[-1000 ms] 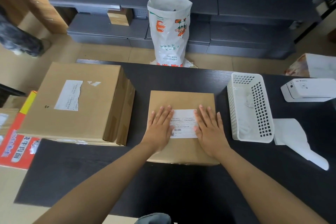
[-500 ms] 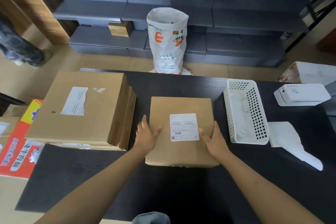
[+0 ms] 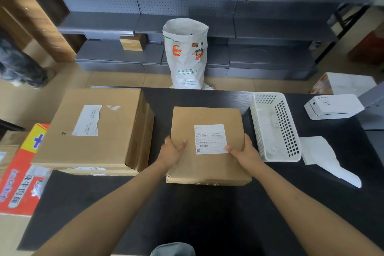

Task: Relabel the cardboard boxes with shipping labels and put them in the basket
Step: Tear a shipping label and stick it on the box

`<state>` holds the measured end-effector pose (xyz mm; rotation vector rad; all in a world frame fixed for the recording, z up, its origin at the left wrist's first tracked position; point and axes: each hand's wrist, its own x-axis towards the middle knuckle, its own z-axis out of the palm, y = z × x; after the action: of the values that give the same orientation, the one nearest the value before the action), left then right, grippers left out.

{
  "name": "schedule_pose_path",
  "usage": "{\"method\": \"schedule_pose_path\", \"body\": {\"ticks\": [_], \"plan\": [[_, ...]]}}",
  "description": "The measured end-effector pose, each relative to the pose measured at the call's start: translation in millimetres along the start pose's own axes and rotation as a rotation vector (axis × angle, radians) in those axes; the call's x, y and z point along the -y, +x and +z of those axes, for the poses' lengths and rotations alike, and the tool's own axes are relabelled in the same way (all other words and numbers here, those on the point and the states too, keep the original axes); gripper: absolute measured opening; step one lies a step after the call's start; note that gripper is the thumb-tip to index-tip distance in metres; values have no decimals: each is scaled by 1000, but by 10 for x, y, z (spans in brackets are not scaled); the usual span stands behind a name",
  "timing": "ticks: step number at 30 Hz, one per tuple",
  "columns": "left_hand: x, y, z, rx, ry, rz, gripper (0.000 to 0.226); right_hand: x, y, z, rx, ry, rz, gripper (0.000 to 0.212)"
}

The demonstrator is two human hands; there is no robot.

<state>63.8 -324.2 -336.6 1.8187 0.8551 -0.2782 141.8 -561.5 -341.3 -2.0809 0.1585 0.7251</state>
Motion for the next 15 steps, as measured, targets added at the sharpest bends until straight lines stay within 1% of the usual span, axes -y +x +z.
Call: {"method": "schedule_pose_path", "body": {"ticks": [4, 9, 12, 15], "plan": [[-469, 45, -121, -12, 50, 75, 74, 319, 5, -262, -71, 18, -78, 91], [-1133, 82, -237, -15, 92, 161, 73, 740, -56, -691, -168, 114, -173, 81], [-1419, 55, -185, 6, 121, 207, 70, 803, -187, -893, -233, 172, -193, 77], [-1612, -44, -16, 59, 103, 233, 66, 688, -357, -1058, -283, 213, -180, 76]]}}
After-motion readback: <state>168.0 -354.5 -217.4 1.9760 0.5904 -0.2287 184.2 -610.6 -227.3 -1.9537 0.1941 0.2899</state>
